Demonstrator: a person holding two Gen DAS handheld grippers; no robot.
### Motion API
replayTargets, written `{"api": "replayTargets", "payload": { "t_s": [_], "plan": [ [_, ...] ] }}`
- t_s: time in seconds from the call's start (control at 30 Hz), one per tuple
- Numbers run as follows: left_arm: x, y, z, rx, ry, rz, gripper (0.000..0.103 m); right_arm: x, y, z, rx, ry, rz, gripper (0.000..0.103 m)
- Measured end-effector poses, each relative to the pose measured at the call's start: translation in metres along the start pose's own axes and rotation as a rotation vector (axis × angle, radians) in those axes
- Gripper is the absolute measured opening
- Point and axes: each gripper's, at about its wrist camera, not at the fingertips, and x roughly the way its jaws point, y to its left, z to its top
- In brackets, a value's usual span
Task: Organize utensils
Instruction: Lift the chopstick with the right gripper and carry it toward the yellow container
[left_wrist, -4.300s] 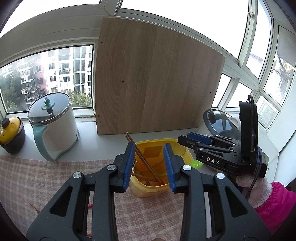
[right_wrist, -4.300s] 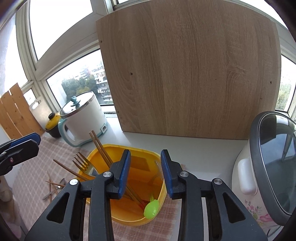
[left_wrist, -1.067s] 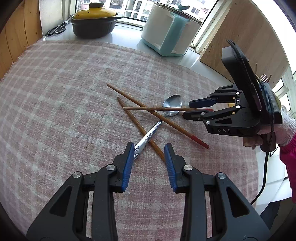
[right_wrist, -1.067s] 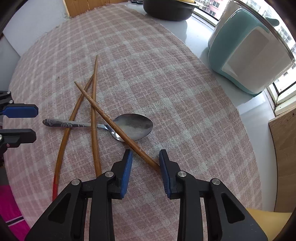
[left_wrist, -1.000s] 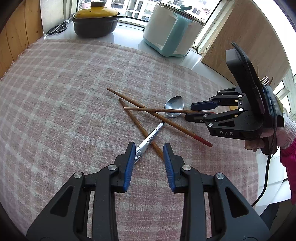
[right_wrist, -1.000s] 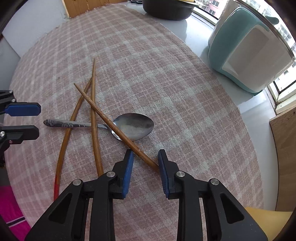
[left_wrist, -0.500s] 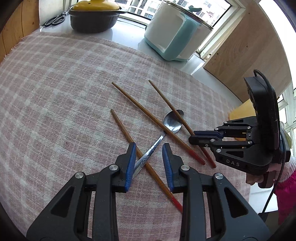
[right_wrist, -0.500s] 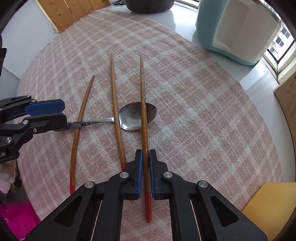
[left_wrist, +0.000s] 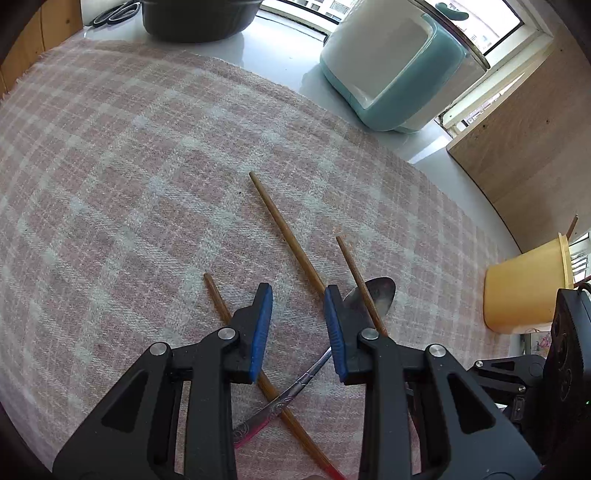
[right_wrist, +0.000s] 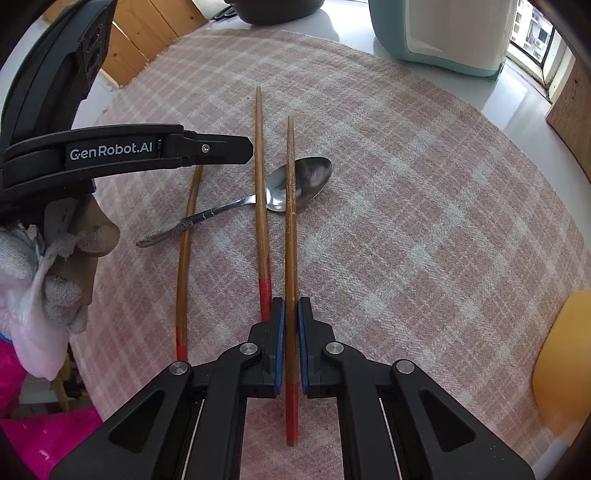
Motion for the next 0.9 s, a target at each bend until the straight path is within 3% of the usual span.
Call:
{"api": "replayTargets", "payload": {
  "t_s": [0.23,0.43,0.47,0.57,0.9],
  "plan": [
    [0.006,-0.011,0.008,0.019,-0.016,0.044,0.029,-0.013,-0.007,-0.006,0.043,-0.012,-0.008,0.005],
    [0.015,-0.026,0.015,0.096,-0.029,0.116,0.028,-0.03,-0.026,-0.013,0.057,-0.031,-0.065,0.005],
    [0.017,-0.03,0.016,0.123,-0.04,0.14,0.018,-0.033,-0.029,-0.013,0.06,-0.034,-0.073,0.005],
    [0.021,-0.036,0.016,0.192,-0.064,0.184,0.01,-0.04,-0.04,-0.016,0.076,-0.038,-0.087,0.005],
    [0.013,-0.02,0.015,0.174,-0.059,0.126,0.003,-0.041,-0.041,-0.019,0.069,-0.029,-0.13,0.005]
  ]
}}
